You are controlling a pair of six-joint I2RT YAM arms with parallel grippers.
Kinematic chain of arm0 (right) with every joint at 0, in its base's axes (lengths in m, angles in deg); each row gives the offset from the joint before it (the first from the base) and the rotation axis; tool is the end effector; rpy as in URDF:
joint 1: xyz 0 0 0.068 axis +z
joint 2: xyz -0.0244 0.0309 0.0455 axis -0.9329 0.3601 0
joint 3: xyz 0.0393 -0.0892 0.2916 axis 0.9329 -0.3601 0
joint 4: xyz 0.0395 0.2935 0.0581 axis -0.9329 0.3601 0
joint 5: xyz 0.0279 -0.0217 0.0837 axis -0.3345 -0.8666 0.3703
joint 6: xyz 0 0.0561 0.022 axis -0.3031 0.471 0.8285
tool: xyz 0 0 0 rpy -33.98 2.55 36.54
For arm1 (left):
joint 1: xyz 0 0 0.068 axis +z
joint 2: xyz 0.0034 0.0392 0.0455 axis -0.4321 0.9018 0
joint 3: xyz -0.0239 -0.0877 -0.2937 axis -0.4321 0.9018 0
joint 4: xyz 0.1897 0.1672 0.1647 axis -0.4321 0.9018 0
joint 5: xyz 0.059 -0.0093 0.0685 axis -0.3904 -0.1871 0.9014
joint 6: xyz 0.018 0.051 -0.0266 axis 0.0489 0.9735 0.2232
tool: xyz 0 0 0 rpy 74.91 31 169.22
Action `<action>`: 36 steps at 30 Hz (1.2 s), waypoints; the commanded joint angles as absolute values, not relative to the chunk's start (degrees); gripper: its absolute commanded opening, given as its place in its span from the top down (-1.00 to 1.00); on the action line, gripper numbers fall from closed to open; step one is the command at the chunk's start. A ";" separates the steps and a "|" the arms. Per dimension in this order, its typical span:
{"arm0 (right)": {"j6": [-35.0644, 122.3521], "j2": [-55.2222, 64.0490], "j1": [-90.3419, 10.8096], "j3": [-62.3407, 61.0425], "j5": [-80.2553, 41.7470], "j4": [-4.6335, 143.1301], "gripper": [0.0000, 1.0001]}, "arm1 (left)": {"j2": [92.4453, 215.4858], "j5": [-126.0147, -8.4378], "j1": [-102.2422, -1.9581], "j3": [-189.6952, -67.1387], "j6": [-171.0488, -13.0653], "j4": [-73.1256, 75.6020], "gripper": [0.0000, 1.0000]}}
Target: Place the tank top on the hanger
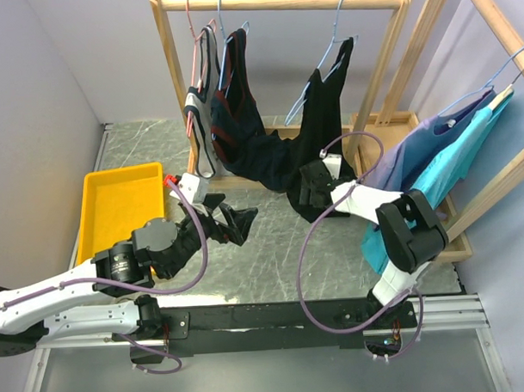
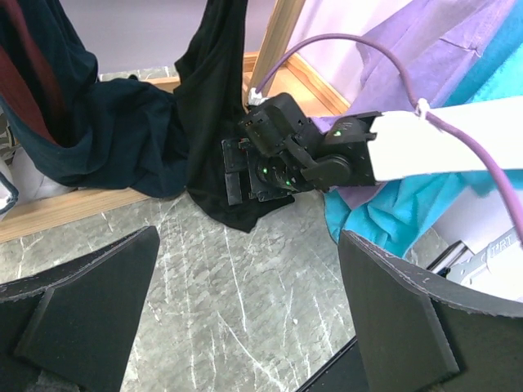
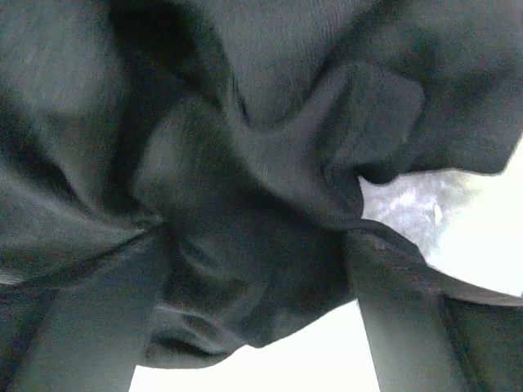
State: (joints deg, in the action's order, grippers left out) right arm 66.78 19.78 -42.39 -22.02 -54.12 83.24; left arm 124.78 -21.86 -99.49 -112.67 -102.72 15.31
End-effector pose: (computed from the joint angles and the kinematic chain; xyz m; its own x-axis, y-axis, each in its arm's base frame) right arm 0.3397 0.1467 0.1675 -0.7347 0.1297 -0.6658 0.2242 0.9728 -0.0580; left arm 0.0799 -0.1795 0.4364 -0.2347 -0.2756 -0.9322 0.5511 0.7522 -0.3612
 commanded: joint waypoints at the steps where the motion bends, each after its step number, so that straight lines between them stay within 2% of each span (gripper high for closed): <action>1: 66.36 21.06 -43.58 -16.96 -51.42 81.48 -0.63 | 124.09 -22.40 -99.08 -112.06 -103.07 14.77 -0.94; 2: 66.10 21.15 -43.75 -15.65 -51.42 81.75 -0.43 | 124.09 -22.40 -99.08 -112.06 -102.98 14.77 -0.94; 3: 65.75 21.42 -44.19 -14.86 -51.42 82.36 0.15 | 124.09 -22.40 -99.08 -112.23 -102.98 14.85 -0.93; 6: 64.96 21.25 -44.90 -10.82 -51.33 84.64 1.00 | 123.47 -22.49 -98.90 -111.97 -102.89 14.59 -0.91; 7: 64.78 21.07 -44.81 -8.54 -51.24 85.43 1.00 | 123.21 -22.40 -98.99 -111.97 -102.89 14.50 -0.90; 13: 63.55 18.87 -45.07 3.04 -53.61 89.65 1.00 | 122.94 -22.58 -98.90 -112.85 -102.36 14.24 -0.90; 22: 61.18 24.14 -47.71 23.01 -55.02 95.72 1.00 | 122.86 -23.63 -98.90 -113.82 -102.71 14.59 -0.90; 26: 61.35 27.48 -48.15 25.23 -53.61 96.69 1.00 | 123.03 -23.72 -98.90 -113.64 -103.06 14.68 -0.90; 28: 61.88 28.36 -48.24 21.83 -52.13 95.55 1.00 | 123.21 -24.25 -98.90 -113.73 -103.41 14.77 -0.89; 30: 62.66 28.80 -48.41 19.35 -50.72 93.62 0.83 | 123.29 -24.51 -98.90 -113.73 -103.77 15.12 -0.90; 31: 62.84 28.89 -48.41 17.60 -49.84 93.61 0.67 | 123.47 -24.51 -98.90 -113.82 -104.03 15.29 -0.90; 35: 65.04 23.99 -47.28 10.66 -48.78 91.34 -0.44 | 123.38 -23.81 -98.81 -113.38 -104.73 16.09 -0.91; 36: 65.30 22.58 -46.84 7.77 -48.95 90.81 -0.55 | 123.30 -23.81 -98.90 -113.20 -105.00 16.09 -0.92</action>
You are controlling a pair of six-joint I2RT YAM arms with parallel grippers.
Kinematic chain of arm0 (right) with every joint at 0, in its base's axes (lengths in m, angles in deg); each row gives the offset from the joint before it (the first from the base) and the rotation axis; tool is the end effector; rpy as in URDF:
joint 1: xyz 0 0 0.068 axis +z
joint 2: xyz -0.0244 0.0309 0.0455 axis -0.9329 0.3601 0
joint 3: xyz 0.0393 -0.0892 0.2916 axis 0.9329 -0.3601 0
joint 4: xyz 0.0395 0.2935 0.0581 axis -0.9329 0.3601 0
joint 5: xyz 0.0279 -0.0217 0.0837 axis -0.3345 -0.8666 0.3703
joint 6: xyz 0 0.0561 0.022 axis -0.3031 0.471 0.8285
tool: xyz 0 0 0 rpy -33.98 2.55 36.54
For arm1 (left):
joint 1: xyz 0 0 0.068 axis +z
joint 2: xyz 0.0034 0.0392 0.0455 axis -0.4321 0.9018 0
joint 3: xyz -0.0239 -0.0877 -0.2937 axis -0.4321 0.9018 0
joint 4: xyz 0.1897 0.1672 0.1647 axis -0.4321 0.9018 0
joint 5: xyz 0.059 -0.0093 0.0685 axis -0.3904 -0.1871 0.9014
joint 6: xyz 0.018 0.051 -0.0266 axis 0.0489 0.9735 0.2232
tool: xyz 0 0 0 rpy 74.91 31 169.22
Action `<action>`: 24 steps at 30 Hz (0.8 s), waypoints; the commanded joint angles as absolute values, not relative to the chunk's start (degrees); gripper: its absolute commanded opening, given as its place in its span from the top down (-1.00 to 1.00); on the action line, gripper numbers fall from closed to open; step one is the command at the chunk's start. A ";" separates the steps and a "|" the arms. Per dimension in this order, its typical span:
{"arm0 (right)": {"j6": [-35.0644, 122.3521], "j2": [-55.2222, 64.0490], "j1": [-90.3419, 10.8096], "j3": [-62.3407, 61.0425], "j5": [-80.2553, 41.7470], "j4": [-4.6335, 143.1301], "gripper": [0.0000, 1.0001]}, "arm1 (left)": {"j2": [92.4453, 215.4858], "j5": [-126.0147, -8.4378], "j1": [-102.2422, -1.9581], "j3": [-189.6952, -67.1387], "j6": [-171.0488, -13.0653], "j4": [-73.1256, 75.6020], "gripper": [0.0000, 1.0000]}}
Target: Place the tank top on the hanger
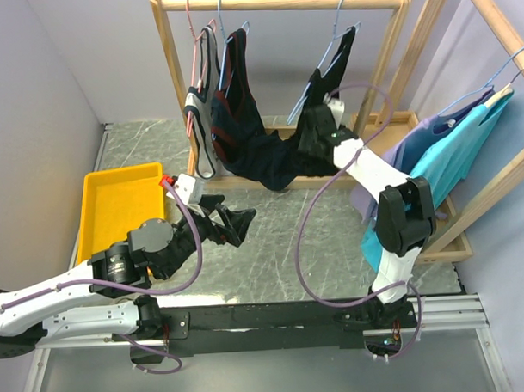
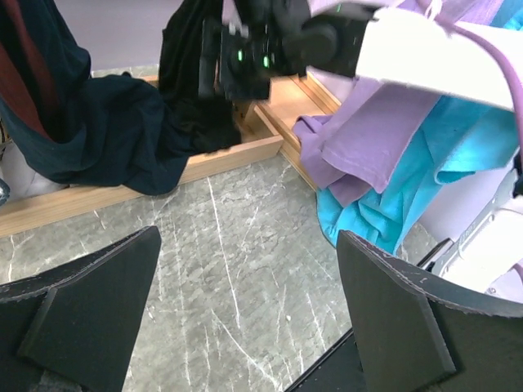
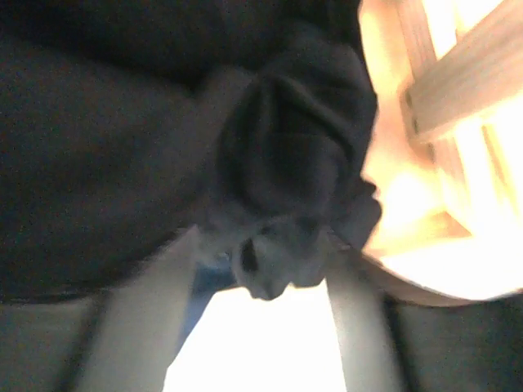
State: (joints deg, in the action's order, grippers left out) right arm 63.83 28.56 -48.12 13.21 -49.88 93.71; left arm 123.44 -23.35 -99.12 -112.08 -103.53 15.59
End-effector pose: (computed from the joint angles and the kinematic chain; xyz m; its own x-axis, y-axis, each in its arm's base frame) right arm 0.4540 0.1537 0.3072 -0.5670 0.2319 -0.7904 0.2326 0.9656 0.1164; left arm 0.0785 -0.1737 0.4359 -0.2466 -0.2889 -0.9250 0.5628 0.7343 -0.3794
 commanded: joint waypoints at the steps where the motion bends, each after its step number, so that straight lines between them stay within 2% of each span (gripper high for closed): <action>1: 65.39 21.08 -45.35 6.17 -49.39 90.19 -0.61 | 123.03 -23.72 -98.90 -112.68 -105.17 16.09 -0.93; 2: 65.65 18.11 -44.64 4.59 -49.83 88.97 -0.71 | 122.95 -23.46 -98.90 -112.33 -105.17 16.09 -0.93; 5: 66.62 12.57 -41.13 -0.86 -51.14 87.47 -0.81 | 122.94 -22.58 -98.90 -111.27 -106.14 16.44 -0.95; 10: 68.38 5.61 -32.08 -10.79 -53.61 83.77 -0.81 | 122.59 -21.17 -98.81 -109.08 -109.65 16.79 -0.99; 18: 73.48 -5.38 -11.98 -25.63 -60.29 80.09 -0.83 | 122.86 -20.82 -97.93 -104.16 -117.20 18.72 -0.99; 24: 76.38 -14.25 -4.21 -33.90 -64.42 81.40 -0.87 | 124.52 -22.13 -96.44 -98.01 -122.13 18.46 -0.99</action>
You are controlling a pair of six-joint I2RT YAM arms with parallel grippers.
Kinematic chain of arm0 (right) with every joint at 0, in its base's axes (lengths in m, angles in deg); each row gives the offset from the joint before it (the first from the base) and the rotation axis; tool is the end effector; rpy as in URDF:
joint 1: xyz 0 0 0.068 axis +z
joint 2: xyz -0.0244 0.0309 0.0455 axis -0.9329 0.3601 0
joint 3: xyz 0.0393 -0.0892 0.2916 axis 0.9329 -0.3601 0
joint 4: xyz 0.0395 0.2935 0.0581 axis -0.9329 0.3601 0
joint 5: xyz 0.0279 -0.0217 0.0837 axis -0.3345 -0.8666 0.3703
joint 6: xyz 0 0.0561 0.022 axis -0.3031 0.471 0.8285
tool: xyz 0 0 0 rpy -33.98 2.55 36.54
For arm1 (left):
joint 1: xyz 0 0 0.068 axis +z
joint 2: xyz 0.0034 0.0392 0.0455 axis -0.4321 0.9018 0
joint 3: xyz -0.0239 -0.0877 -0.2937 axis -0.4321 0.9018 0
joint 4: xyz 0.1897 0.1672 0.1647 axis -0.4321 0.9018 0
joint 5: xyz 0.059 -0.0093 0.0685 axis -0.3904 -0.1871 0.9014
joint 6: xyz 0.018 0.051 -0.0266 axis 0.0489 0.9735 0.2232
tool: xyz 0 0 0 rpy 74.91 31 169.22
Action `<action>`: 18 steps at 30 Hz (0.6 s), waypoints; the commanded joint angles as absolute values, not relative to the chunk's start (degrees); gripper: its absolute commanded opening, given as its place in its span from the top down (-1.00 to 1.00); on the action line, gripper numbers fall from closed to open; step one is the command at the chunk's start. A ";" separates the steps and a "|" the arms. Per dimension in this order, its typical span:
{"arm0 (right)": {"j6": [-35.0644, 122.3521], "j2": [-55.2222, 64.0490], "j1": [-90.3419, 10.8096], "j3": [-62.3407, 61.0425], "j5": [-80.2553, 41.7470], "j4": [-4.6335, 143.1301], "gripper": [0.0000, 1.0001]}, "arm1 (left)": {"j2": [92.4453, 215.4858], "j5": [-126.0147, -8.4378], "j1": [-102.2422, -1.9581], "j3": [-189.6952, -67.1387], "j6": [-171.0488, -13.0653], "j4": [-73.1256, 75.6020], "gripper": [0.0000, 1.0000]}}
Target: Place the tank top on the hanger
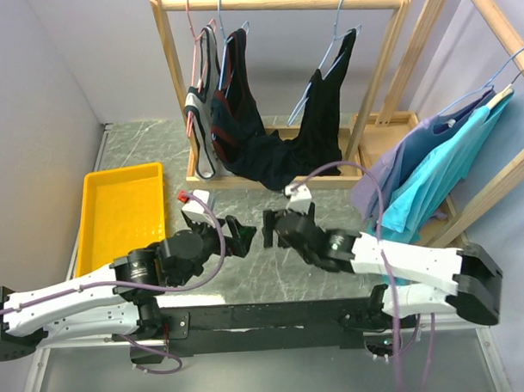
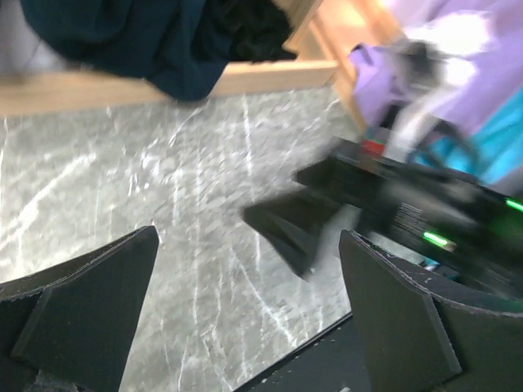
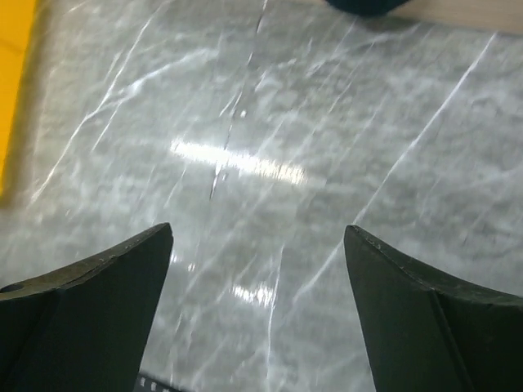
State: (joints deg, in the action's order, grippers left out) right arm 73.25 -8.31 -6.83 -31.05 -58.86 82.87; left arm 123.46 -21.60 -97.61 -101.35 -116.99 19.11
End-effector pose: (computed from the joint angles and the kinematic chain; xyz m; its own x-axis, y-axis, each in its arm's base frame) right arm 0.1550 0.2422 0.2664 -0.5566 0.0255 -0.8304 -0.2758 0.9372 0.2136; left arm 0.0877 -0.1824 0.3566 -0.4091 -0.2718 -0.8711 0.4131 0.7960 -0.4423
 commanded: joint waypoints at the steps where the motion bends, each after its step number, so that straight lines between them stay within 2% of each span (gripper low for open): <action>1: 76.82 -16.79 -3.07 -34.79 -64.60 81.75 -0.98 | 124.96 -23.10 -96.27 -97.21 -122.57 18.02 -0.99; 8: 75.33 -27.26 -2.10 -40.33 -64.78 83.15 -1.00 | 130.76 -27.41 -95.74 -93.78 -129.51 16.61 -0.99; 18: 72.69 -33.77 -2.10 -41.13 -66.09 84.74 -1.00 | 133.14 -21.88 -95.83 -93.60 -133.91 18.02 -1.00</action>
